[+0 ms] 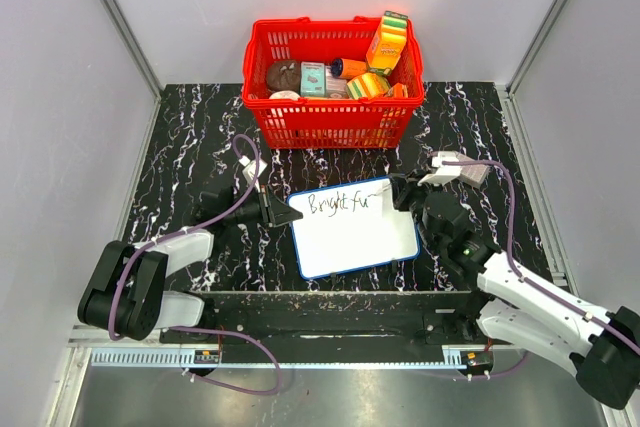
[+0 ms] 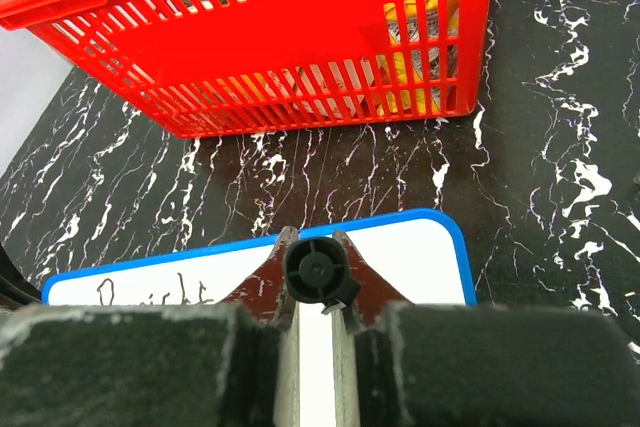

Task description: Write a sentence on the whiteboard

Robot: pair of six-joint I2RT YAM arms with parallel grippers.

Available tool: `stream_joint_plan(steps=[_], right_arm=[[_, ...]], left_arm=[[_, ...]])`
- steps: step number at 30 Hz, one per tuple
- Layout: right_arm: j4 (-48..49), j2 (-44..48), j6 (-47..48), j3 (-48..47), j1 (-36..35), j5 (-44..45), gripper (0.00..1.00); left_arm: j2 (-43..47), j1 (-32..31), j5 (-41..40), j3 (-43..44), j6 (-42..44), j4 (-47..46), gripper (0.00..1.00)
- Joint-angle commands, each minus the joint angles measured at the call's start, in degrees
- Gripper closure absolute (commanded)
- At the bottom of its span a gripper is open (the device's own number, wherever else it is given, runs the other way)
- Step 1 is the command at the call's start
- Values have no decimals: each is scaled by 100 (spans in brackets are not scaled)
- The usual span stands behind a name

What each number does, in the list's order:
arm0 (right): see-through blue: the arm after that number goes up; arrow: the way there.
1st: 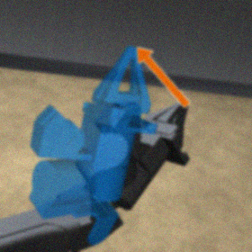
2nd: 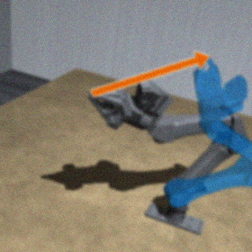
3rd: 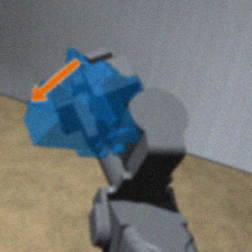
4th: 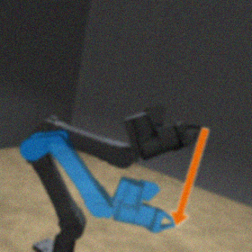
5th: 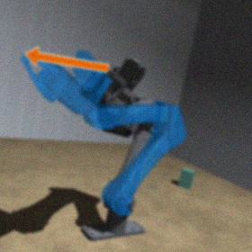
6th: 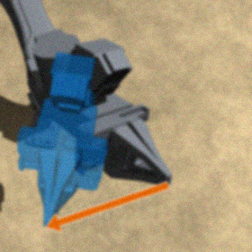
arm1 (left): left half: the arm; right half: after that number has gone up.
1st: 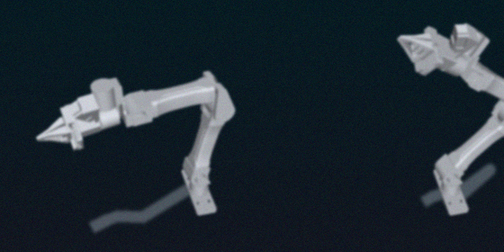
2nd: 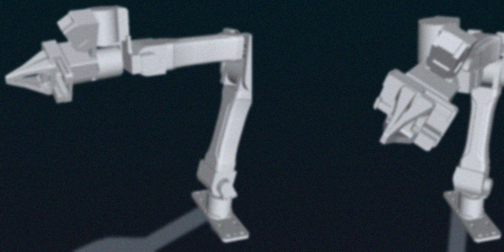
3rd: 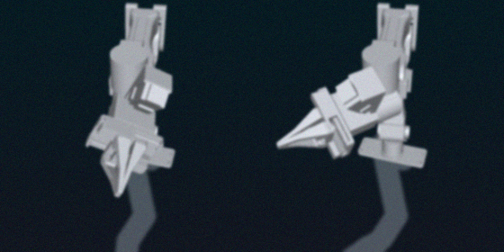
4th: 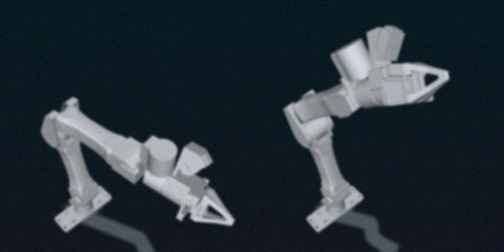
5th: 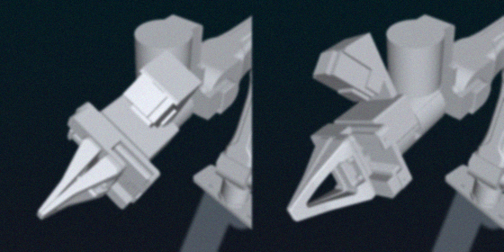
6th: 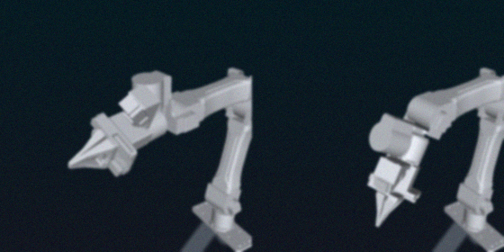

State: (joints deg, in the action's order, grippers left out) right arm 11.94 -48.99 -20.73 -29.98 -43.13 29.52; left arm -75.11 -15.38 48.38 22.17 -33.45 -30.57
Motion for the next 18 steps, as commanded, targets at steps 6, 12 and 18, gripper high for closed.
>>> stream_joint_plan(steps=[6, 12, 18], right_arm=[[202, 249, 34, -35, -11, 54, 100], [299, 206, 25, -148, -11, 1, 100], [422, -75, 43, -254, -11, -25, 100]], left_arm=[[-179, 52, -725, 59, 700, 200, 100], [-188, 52, -716, 59, 708, 200, 100], [-197, 44, -698, 59, 700, 200, 100]])
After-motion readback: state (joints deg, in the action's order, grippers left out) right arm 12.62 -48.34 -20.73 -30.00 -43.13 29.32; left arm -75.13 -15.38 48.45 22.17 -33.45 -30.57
